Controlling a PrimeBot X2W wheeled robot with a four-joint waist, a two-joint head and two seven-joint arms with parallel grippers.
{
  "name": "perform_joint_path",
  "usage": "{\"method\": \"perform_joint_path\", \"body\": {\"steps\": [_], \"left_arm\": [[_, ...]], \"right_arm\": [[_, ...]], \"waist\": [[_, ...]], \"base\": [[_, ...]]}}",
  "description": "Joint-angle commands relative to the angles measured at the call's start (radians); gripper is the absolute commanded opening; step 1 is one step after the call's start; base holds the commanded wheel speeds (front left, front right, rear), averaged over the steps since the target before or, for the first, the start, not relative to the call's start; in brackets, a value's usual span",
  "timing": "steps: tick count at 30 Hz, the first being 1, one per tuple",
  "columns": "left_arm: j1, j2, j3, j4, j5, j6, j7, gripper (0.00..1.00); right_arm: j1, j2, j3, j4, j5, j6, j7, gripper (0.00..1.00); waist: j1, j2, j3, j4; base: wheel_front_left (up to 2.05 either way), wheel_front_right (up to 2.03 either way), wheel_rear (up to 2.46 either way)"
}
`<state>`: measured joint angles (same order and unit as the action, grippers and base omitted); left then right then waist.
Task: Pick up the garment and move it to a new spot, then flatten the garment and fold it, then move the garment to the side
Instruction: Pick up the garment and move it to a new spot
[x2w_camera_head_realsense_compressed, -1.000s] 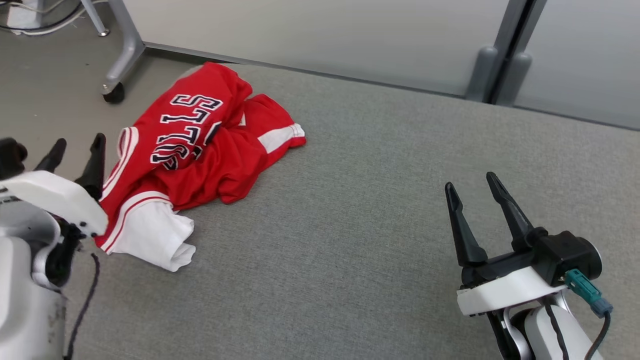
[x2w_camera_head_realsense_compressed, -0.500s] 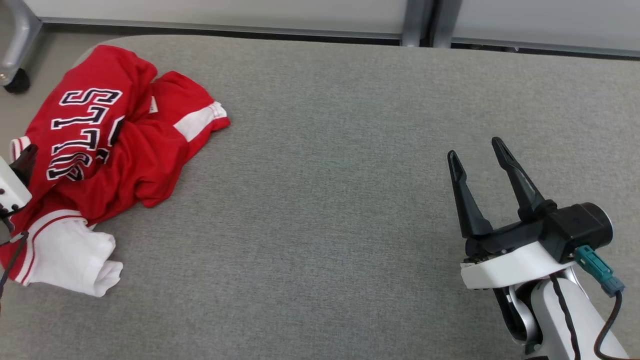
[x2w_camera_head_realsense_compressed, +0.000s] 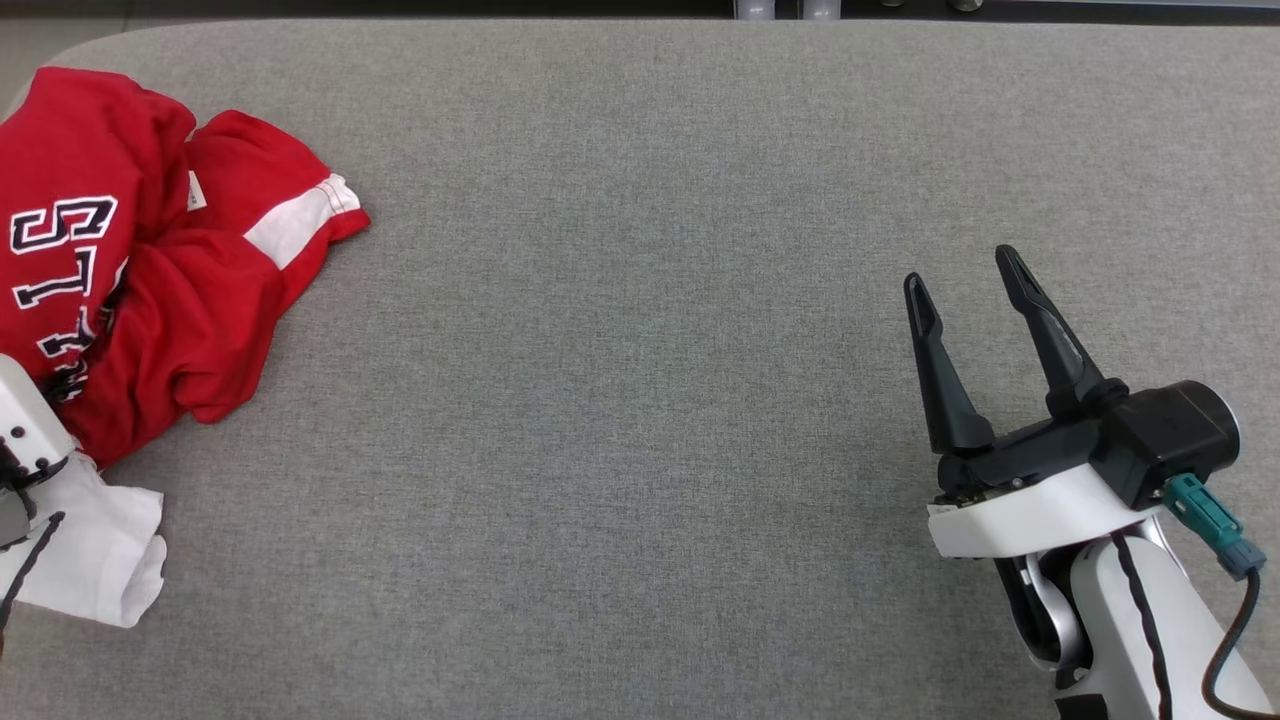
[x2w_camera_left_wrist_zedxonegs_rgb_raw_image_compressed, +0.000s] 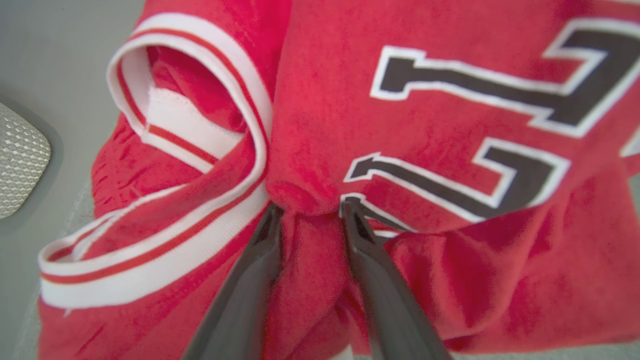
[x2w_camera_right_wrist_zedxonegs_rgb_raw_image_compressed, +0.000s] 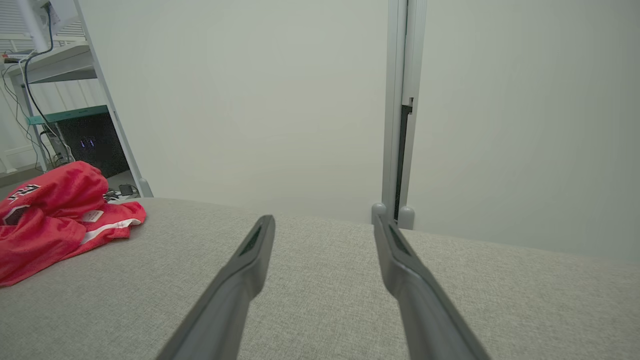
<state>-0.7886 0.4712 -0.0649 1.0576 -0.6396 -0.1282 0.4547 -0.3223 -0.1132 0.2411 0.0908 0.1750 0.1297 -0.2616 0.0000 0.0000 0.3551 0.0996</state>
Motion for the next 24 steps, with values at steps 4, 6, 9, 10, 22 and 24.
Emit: {"method": "perform_joint_path", "body": {"steps": [4, 6, 9, 10, 22, 24], "left_arm": [[-0.033, 0.024, -0.052, -0.005, -0.008, -0.003, -0.049, 0.0], [-0.042, 0.038, -0.078, -0.015, -0.008, -0.003, -0.074, 0.0], [-0.051, 0.052, -0.109, -0.034, -0.005, -0.003, -0.097, 0.0], [-0.054, 0.06, -0.125, -0.043, -0.006, -0.003, -0.11, 0.0], [-0.114, 0.151, -0.321, -0.22, -0.037, -0.002, -0.17, 0.0], [-0.122, 0.162, -0.352, -0.269, -0.055, -0.002, -0.171, 0.0]], "right_arm": [[-0.008, 0.0, 0.0, 0.008, -0.008, 0.002, -0.005, 1.0], [-0.003, 0.001, 0.001, 0.015, -0.005, 0.002, -0.005, 1.0], [0.008, 0.006, 0.001, 0.019, -0.001, 0.002, -0.005, 1.0], [0.013, 0.009, 0.002, 0.023, 0.002, 0.002, -0.005, 1.0], [0.09, 0.047, -0.008, 0.05, 0.039, 0.002, -0.005, 1.0], [0.101, 0.051, -0.012, 0.049, 0.043, 0.002, -0.005, 1.0]], "waist": [[0.0, 0.0, -0.016, 0.007], [0.0, 0.0, -0.035, 0.011], [0.0, 0.0, -0.059, 0.016], [0.0, 0.0, -0.073, 0.017], [0.0, 0.0, -0.261, -0.012], [0.0, 0.0, -0.279, -0.025]], "base": [[0.0, 0.0, 0.0], [0.0, 0.0, 0.0], [0.0, 0.0, 0.0], [0.0, 0.0, 0.0], [0.0, 0.0, 0.0], [0.0, 0.0, 0.0]]}}
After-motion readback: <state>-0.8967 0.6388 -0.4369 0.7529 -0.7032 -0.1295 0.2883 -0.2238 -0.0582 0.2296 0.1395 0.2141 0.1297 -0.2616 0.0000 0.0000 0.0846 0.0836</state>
